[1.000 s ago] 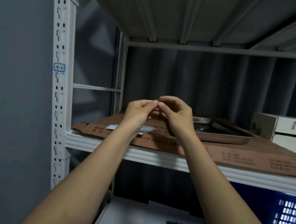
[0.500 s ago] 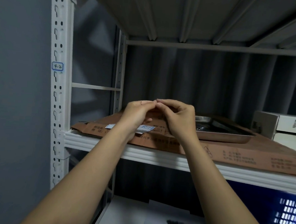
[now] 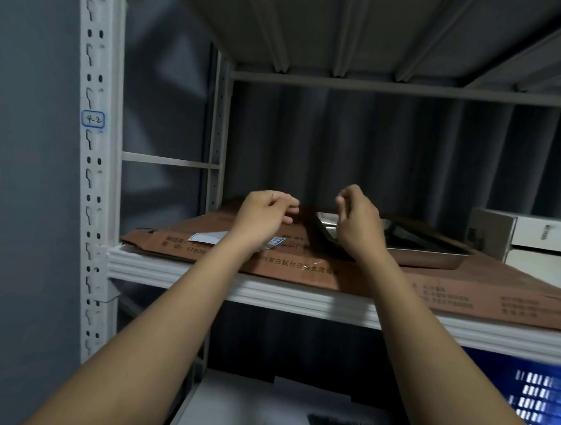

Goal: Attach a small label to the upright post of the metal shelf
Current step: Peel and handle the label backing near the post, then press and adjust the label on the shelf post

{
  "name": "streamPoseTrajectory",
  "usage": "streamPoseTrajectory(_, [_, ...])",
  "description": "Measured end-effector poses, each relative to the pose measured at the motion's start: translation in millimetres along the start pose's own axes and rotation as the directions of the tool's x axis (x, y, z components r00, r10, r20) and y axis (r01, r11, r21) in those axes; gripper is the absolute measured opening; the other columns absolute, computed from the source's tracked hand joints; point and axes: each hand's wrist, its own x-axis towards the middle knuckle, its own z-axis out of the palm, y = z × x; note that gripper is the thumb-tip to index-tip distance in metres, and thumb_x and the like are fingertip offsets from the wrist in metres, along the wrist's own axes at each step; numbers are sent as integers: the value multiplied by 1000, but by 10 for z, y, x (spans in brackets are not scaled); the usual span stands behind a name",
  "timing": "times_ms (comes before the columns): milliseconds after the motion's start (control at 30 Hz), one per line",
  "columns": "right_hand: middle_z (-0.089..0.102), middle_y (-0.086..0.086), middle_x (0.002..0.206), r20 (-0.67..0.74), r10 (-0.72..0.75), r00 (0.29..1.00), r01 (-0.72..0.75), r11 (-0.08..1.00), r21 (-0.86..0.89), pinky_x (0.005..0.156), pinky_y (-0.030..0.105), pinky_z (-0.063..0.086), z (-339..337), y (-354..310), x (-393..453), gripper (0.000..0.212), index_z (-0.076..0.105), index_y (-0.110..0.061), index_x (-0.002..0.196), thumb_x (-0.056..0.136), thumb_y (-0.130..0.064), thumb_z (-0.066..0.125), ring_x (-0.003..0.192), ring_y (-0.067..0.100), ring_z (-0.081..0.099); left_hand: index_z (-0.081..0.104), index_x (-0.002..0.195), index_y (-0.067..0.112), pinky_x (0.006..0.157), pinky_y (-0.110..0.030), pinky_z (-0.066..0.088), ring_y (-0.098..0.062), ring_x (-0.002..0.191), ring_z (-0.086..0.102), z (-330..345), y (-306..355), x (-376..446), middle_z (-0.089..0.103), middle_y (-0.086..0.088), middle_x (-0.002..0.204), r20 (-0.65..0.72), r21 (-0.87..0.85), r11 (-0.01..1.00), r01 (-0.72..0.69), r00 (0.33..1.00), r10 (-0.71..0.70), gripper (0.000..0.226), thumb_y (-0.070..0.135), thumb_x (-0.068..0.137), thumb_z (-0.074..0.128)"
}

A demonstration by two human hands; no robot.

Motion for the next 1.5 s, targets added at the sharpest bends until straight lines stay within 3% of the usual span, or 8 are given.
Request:
streamPoseTrajectory(300, [62, 19, 102, 312, 108, 944, -4, 949, -315, 71, 37, 40, -146, 138, 235, 35, 51, -13, 84, 102, -41, 37, 93, 36, 57, 67, 94, 23, 89, -34, 49, -12, 93, 61, 74, -100, 69, 69, 6, 98, 8, 325, 945, -45, 999, 45, 24, 24, 97, 44])
streamPoseTrajectory(567, [59, 8, 121, 445, 243, 862, 66, 816, -574, 81, 36, 44, -224, 161, 296, 31, 55, -17, 117, 92, -35, 59, 105, 28, 56, 54, 127, 21, 90, -36, 43, -24, 117, 52, -230, -213, 55, 57, -3, 129, 237, 852, 498, -161, 967, -92, 47, 52, 97, 34])
streamPoseTrajectory(833, [62, 13, 114, 252, 95, 963, 53, 849, -525, 74, 37, 44, -150, 118, 213, 19, 59, -13, 111, 94, -17, 53, 102, 35, 59, 49, 134, 21, 97, -29, 39, -19, 122, 48, -525, -251, -123, 49, 1, 138, 341, 754, 651, -88, 900, -273, 69, 58, 78, 64])
streamPoseTrajectory(967, [59, 13, 113, 247, -92, 965, 156, 955, -252, 82, 37, 43, -68, -173, 1, 22, 58, -13, 115, 94, -15, 55, 104, 32, 57, 64, 116, 34, 86, -34, 47, -18, 107, 56, -645, -233, -257, 62, 5, 122, 293, 812, 540, -221, 955, -49, 27, 26, 91, 58])
streamPoseTrajectory(1200, [69, 8, 75, 251, 37, 967, -111, 951, 288, 72, 41, 54, 231, -833, -725, 30, 55, -15, 79, 96, -39, 50, 70, 27, 68, 60, 122, 33, 80, -35, 45, -24, 108, 59, -789, -208, -752, 64, 3, 121, 177, 842, 426, -331, 916, 361, 38, 16, 90, 49])
streamPoseTrajectory(1300, [71, 12, 72, 451, 144, 881, -368, 806, 463, 67, 41, 58, 339, -1023, -1013, 57, 64, -5, 85, 93, -58, 44, 61, 26, 69, 66, 115, 22, 71, -38, 50, -30, 98, 63, -944, -246, -1042, 69, -2, 110, 191, 836, 399, -376, 882, 431, 38, 11, 82, 51])
streamPoseTrajectory(1400, [72, 9, 83, 586, 163, 794, -587, 457, 668, 62, 29, 58, 451, -1198, -1293, 30, 68, -6, 93, 97, -32, 52, 72, 21, 69, 70, 103, 17, 60, -36, 53, -26, 84, 67, -1165, -335, -1404, 72, 0, 98, 267, 783, 415, -464, 853, 449, 35, 16, 76, 47])
streamPoseTrajectory(1500, [72, 7, 91, 492, 225, 841, -535, 478, 696, 80, 37, 56, 646, -1273, -1576, 21, 69, -14, 82, 92, -6, 52, 90, 26, 68, 72, 103, 21, 76, -31, 53, -15, 99, 63, -1363, -518, -1747, 70, 7, 108, 272, 732, 517, -444, 886, 375, 46, 53, 83, 45])
